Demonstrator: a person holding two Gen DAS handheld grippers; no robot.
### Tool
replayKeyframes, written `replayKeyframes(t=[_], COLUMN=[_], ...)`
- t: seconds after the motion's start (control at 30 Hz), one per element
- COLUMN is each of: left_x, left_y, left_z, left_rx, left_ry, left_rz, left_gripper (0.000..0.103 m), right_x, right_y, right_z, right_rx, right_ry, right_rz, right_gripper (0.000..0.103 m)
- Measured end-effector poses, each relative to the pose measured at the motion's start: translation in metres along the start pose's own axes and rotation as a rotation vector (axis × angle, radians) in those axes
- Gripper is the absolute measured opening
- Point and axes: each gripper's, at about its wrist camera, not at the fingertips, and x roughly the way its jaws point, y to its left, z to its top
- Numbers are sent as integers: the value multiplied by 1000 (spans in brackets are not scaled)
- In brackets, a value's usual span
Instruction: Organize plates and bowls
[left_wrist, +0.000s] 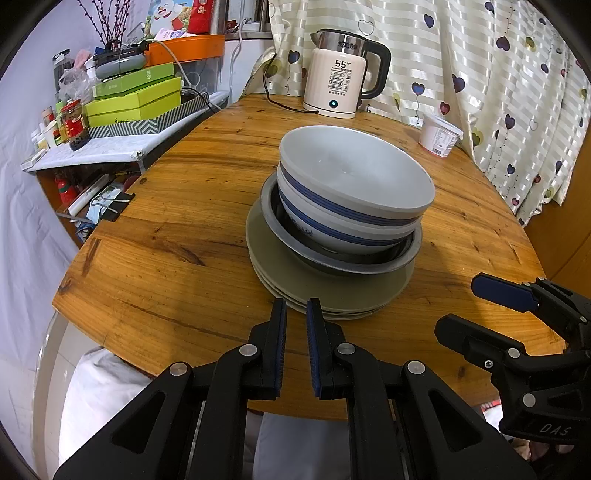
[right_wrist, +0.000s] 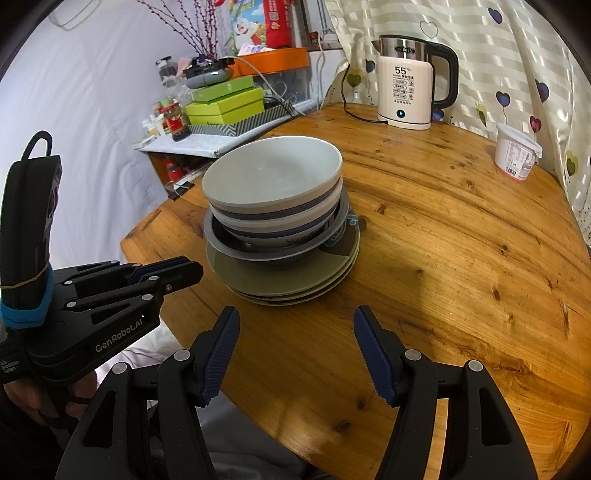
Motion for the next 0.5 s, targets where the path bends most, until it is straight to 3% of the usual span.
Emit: replayKeyframes(t=[0.5], left_x=[-1], left_y=[-1], left_z=[0], left_rx=[0], left_ry=[1], left_rz=[1], left_gripper=[11], right_x=[0], right_y=[2], right_z=[0], right_rx=[1], right_ry=[3], right_rz=[1], right_gripper=[65])
